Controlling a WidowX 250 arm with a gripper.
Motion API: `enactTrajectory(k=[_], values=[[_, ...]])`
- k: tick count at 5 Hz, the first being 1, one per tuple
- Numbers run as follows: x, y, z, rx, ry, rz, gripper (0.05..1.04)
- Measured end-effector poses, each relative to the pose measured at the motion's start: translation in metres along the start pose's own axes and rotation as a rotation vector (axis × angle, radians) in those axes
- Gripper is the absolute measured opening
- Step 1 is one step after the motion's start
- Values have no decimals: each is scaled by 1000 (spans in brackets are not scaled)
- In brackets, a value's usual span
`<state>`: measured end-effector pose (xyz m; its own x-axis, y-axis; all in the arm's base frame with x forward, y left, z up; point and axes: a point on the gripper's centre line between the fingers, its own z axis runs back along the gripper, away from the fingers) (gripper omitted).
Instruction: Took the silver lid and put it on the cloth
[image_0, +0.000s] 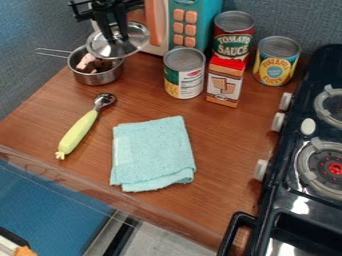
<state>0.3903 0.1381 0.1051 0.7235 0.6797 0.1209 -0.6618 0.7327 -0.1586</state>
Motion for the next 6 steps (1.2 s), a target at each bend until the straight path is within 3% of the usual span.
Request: enactTrajectory(k=[6], values=[[-129,-20,-5,46,29,-253,282]])
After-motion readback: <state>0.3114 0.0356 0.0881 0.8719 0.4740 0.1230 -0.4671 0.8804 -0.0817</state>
